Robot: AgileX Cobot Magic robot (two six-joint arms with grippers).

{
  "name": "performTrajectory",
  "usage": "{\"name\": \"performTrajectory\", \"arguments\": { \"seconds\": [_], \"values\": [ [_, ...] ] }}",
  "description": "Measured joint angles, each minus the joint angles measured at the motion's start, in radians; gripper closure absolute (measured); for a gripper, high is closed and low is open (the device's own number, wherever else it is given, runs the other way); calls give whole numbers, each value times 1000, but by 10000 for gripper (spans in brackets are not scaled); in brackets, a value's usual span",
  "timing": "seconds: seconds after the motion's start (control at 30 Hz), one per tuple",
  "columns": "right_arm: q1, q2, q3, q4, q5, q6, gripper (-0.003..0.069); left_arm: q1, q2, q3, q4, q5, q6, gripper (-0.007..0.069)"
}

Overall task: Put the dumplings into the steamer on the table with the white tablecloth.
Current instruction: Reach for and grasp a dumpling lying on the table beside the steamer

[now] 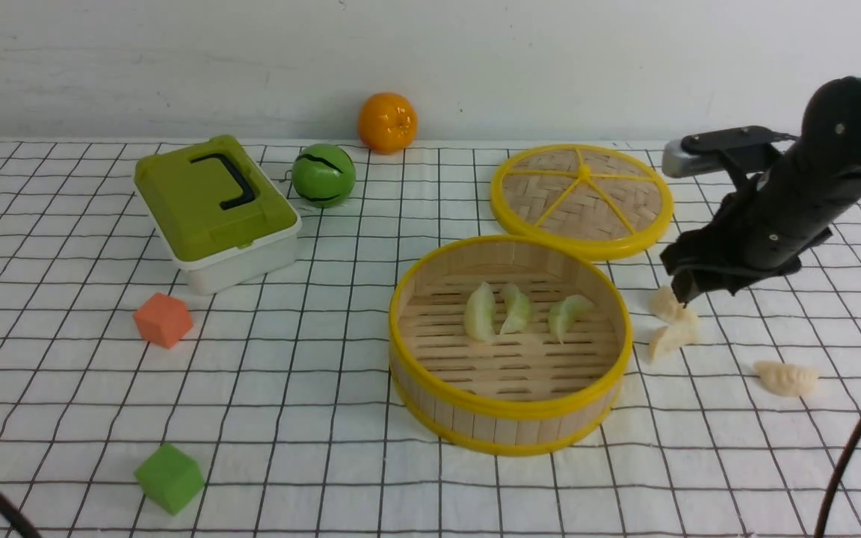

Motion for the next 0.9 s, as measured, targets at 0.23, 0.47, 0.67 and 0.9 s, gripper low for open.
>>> {"name": "performTrajectory", "arguments": {
  "seconds": [0.23,0.47,0.67,0.9],
  "values": [
    [-28,154,-166,0,0,-6,273,0,-112,148,98,-109,-88,637],
    [-29,235,-209,26,29,-6,332,0,-243,207,195,-137,-136,637],
    [-29,243,-210,39,69,-6,411,0,-325,214,244,-136,-203,637],
    [-31,240,-210,40,105,-6,416,0,-333,214,240,-133,-262,637]
  ]
}}
